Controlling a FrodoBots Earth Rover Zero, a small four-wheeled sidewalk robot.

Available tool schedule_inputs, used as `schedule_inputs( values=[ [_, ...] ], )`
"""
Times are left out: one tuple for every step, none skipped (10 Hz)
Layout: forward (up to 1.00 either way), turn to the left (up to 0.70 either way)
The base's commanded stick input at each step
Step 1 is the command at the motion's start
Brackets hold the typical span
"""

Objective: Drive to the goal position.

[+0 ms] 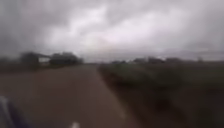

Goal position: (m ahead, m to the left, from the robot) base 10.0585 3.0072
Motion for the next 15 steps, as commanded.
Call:
schedule_inputs(
  values=[
    [0.85, 0.00],
    [0.85, 0.00],
    [0.85, 0.00],
    [0.85, 0.01],
    [0.85, 0.20],
    [0.85, 0.34],
    [0.85, 0.34],
    [0.85, 0.34],
    [0.85, 0.34],
    [0.85, 0.34],
    [0.85, 0.32],
    [0.85, 0.00],
    [0.85, 0.00],
    [0.85, 0.00],
    [0.85, 0.00]
  ],
)
